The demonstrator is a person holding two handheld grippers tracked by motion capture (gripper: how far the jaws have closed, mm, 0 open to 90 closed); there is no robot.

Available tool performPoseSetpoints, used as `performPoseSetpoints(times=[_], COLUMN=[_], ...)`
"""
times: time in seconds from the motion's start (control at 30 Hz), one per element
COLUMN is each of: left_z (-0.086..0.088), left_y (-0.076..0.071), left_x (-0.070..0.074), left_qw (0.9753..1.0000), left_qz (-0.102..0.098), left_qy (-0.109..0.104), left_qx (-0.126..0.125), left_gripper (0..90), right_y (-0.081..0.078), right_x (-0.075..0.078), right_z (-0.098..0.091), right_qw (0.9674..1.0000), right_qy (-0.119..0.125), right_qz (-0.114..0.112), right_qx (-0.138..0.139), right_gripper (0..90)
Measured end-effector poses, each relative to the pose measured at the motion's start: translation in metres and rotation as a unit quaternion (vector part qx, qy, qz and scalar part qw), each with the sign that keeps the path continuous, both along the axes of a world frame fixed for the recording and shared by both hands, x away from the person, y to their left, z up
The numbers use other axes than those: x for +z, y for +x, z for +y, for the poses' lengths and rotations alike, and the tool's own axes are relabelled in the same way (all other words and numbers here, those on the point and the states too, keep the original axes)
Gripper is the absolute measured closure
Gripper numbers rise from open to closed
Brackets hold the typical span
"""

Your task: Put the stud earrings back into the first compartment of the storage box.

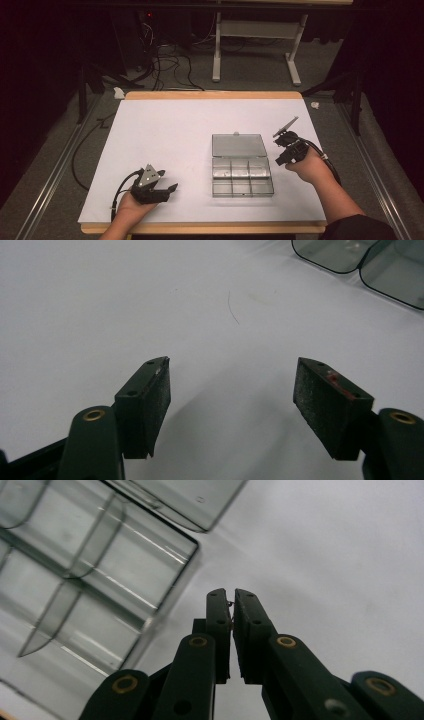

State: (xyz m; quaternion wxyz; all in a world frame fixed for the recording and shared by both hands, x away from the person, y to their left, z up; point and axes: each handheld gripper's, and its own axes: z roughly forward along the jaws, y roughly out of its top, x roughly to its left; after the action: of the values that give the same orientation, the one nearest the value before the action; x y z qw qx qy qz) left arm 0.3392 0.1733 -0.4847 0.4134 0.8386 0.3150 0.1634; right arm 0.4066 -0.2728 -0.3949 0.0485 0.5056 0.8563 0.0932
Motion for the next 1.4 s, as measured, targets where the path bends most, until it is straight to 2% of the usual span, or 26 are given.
performPoseSetpoints(times=[0.27, 0.3, 0.37, 0.43, 0.57, 1.03, 1.13, 1.4], left_z=[0.0, 0.0, 0.0, 0.0, 0.0, 0.0, 0.0, 0.0], left_y=[0.0, 0.0, 0.0, 0.0, 0.0, 0.0, 0.0, 0.0], left_x=[0.0, 0.0, 0.0, 0.0, 0.0, 0.0, 0.0, 0.0], left_qw=[1.0, 1.0, 1.0, 1.0, 1.0, 1.0, 1.0, 1.0], left_qz=[-0.001, -0.001, 0.0, 0.0, -0.001, 0.0, 0.0, 0.001], left_qy=[0.002, 0.0, 0.0, 0.0, 0.001, 0.0, 0.001, 0.002], left_qx=[0.0, 0.001, 0.0, 0.0, 0.0, -0.001, 0.0, -0.001], left_gripper=[31.7, 31.7, 31.7, 31.7, 31.7, 31.8, 31.8, 31.9], right_y=[-0.004, -0.005, -0.005, -0.006, -0.006, -0.003, -0.005, -0.002], right_x=[0.01, 0.011, 0.011, 0.01, 0.008, -0.005, -0.005, -0.008], right_z=[0.021, 0.024, 0.03, 0.036, 0.048, 0.089, 0.097, 0.117], right_qw=[0.9997, 0.9998, 0.9993, 0.9993, 0.9982, 0.995, 0.9956, 0.9915], right_qy=[0.004, 0.006, 0.007, 0.008, 0.01, 0.009, 0.011, 0.012], right_qz=[-0.005, -0.002, -0.004, -0.002, -0.003, 0.012, 0.019, 0.017], right_qx=[0.024, 0.018, 0.035, 0.038, 0.06, 0.099, 0.091, 0.129], right_gripper=[86.2, 86.2, 86.2, 86.2, 86.2, 86.2, 86.2, 86.2])
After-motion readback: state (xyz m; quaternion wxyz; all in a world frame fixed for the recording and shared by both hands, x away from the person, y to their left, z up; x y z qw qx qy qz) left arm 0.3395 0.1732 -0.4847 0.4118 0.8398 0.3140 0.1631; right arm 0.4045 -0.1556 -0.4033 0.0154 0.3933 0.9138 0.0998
